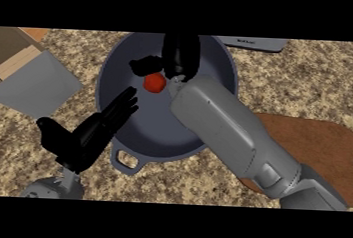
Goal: Pick the bell pepper from the cutting board and place it in the pot
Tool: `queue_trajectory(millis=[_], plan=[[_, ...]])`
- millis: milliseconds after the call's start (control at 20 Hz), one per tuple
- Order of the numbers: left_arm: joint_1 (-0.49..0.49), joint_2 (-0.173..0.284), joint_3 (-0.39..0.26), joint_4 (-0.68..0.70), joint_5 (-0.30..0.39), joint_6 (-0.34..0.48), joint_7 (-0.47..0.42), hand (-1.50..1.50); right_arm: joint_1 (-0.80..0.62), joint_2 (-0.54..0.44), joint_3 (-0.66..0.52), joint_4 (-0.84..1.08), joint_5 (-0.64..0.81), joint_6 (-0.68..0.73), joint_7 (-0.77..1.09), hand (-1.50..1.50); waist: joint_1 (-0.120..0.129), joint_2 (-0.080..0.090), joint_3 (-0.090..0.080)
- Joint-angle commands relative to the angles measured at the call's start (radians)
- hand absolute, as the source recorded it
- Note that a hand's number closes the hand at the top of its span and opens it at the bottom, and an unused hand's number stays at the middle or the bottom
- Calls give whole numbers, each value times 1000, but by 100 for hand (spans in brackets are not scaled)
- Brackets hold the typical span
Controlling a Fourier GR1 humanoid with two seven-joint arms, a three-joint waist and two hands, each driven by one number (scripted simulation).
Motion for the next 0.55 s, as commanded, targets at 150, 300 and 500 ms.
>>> queue_trajectory(millis=[150, 300, 500], plan=[[-1, -36, -11, 74, 0, 11, 8, 0, -27, 1, 14, 47, -133, -183, -170, -150, -14, 0, -7], [22, -39, -15, 54, -2, 17, 14, 0, -10, 1, 23, 112, -143, -272, -217, -150, -18, -4, -7], [63, -29, -7, 46, -21, 21, -3, 0, -34, 1, 6, 167, -198, -286, -264, -150, -49, -14, -6]])
